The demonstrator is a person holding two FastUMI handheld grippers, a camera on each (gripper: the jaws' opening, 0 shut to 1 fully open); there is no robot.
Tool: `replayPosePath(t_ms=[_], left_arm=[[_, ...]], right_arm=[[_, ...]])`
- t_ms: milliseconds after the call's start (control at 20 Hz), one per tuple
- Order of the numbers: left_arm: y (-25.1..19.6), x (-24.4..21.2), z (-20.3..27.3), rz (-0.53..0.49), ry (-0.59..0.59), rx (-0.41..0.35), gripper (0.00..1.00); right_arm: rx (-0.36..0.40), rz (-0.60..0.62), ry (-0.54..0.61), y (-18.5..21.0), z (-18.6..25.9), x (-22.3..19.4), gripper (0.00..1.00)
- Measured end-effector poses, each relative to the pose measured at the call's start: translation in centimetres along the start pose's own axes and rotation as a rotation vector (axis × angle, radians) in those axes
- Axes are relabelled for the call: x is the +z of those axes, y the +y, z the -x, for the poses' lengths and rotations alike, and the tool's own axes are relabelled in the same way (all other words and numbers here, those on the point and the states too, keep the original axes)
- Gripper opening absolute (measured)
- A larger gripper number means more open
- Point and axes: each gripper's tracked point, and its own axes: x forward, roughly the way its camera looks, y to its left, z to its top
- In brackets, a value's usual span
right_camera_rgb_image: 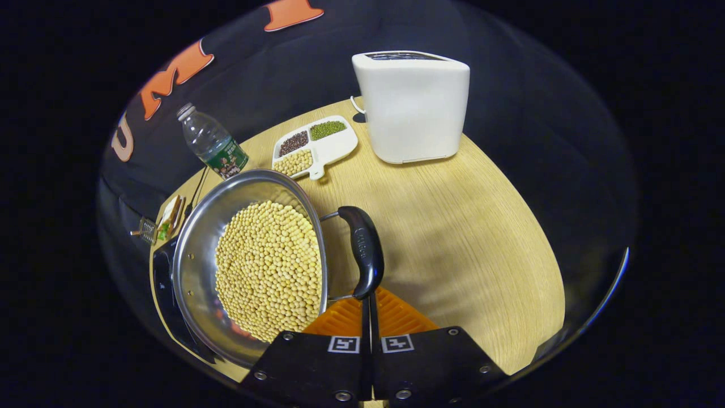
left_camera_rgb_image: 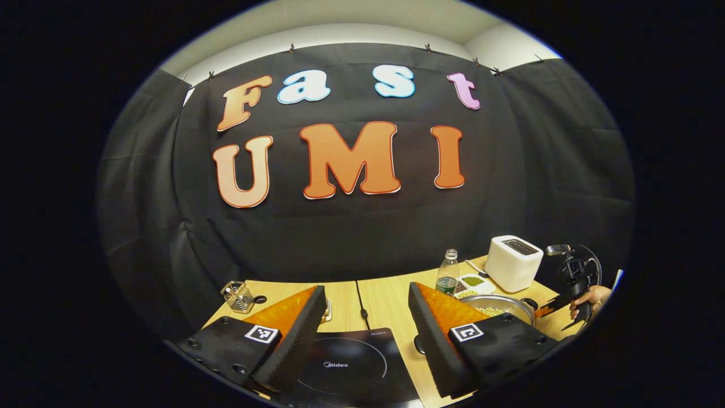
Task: First push the handle of the pot to place it horizontally, then grasp the pot with both hands and set it on the induction cooktop.
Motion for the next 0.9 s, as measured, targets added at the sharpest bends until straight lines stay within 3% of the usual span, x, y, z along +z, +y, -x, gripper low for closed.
replayPosePath(t_ms=[200,400,500,600,700,900], left_arm=[[-1.7,-1.8,-1.2,0.029,0.044,-0.022,0.97],[-4.6,-5.1,-3.2,0.041,0.127,-0.067,0.95],[-6.6,-7.9,-4.1,0.050,0.215,-0.099,0.95],[-8.5,-11.1,-5.1,0.070,0.323,-0.130,0.95],[-10.1,-13.8,-6.1,0.090,0.409,-0.141,0.96],[-12.3,-18.4,-8.4,0.111,0.553,-0.138,0.95]], right_arm=[[0.024,-0.008,-0.009,0.2,-2.3,0.6,0.00],[0.058,-0.030,-0.006,-0.3,-1.1,0.9,0.00],[0.037,-0.032,-0.019,-2.0,0.7,1.4,0.03],[0.073,-0.055,-0.081,-1.5,2.3,2.9,0.05],[0.135,-0.067,-0.104,0.1,3.7,3.4,0.16],[0.103,0.025,-0.139,1.7,3.5,4.1,0.51]])
